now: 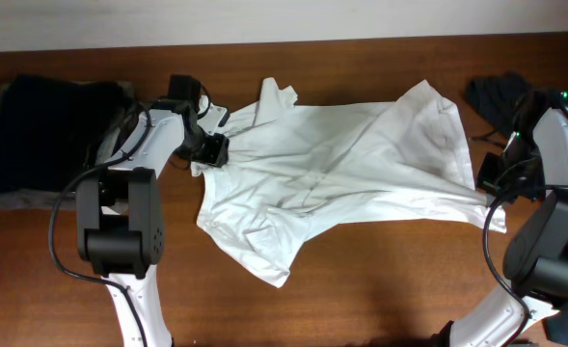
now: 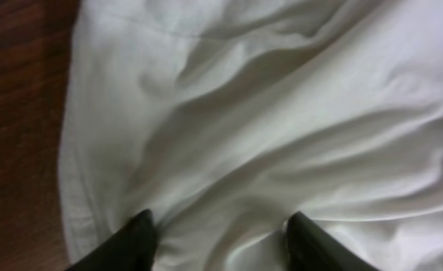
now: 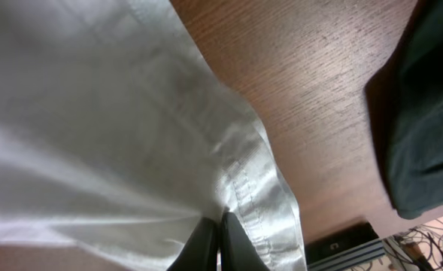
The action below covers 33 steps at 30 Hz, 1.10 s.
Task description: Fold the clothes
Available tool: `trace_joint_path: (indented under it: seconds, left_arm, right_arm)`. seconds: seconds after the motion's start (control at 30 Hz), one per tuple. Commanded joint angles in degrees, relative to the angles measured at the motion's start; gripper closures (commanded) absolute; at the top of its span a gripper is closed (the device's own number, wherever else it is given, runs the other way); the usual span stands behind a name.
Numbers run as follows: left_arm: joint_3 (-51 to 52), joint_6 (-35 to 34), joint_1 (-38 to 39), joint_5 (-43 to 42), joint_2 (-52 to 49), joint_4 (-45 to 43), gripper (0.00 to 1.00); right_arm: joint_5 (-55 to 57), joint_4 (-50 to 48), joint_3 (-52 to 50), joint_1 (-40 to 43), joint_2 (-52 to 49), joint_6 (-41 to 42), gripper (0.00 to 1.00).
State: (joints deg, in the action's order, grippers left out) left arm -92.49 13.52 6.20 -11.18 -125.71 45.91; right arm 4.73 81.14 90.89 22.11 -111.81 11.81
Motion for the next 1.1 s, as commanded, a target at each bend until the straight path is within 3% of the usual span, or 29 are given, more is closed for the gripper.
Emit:
trace_joint_path:
  seconds: [0.0, 0.03, 0.1, 0.13, 0.23, 0.33, 0.37, 0.43, 0.5, 0.63, 0.73, 0.87, 1.07]
  left_arm:
    - [-0.13, 0.28, -0.07, -6.95, -1.55, -0.98, 0.37]
    - [-0.13, 0.31, 0.15, -6.69, -1.57, -1.81, 0.5]
    - [-0.13, 0.26, 0.02, 1.14, -1.84, -1.42, 0.95]
    - [-0.13, 0.09, -0.15, 6.58, -1.9, -0.59, 1.0]
    - [-0.15, -4.81, -2.93, 20.24, -1.9, -1.33, 1.0]
    - [-1.38, -4.79, -5.75, 17.86, -1.88, -1.33, 1.0]
    - [-1.88, -4.46, -5.73, 17.81, -1.88, -1.33, 1.0]
    - [-2.8, -4.44, -5.51, 16.98, -1.88, -1.31, 1.0]
    - [-5.25, -4.44, -5.33, 13.84, -1.88, 0.11, 0.83]
    - [-16.48, -2.73, -5.01, 8.98, -1.07, 11.67, 0.67]
    - [-27.43, -2.69, -3.82, 6.32, 0.11, 24.37, 0.62]
    - [-30.97, -2.73, 0.48, 2.93, 1.14, 39.95, 0.61]
    - [-30.67, -2.75, 3.78, 3.21, 3.06, 50.84, 0.62]
  right_arm:
    - [-2.08, -3.23, 0.42, 0.37, 0.22, -0.61, 0.96]
    - [-4.96, -4.57, 0.42, 0.37, 0.22, -2.62, 0.96]
    - [-6.21, -5.03, 0.42, 0.37, 0.22, -3.21, 0.96]
    - [-4.81, -4.79, 0.42, 0.42, 0.22, -3.17, 0.96]
    - [1.09, -2.89, 0.42, 0.81, 0.22, 0.76, 0.96]
    - [1.11, 0.85, 0.42, 0.74, 0.22, 0.7, 0.94]
    - [1.11, 1.62, 0.42, 0.74, 0.22, 0.7, 0.8]
    - [0.83, 0.79, 0.42, 0.74, 0.22, 0.68, 0.73]
    - [-3.78, -1.03, 0.42, 0.74, 0.22, -1.75, 0.68]
    - [-17.0, -4.39, 0.28, -0.02, 0.11, -8.46, 0.65]
    - [-25.16, -17.33, -2.01, -3.78, -0.11, -10.97, 0.65]
    - [-20.46, -34.23, -3.91, -12.76, -4.96, -10.75, 0.62]
    - [-17.0, -38.47, -3.89, -15.82, -13.25, -9.68, 0.62]
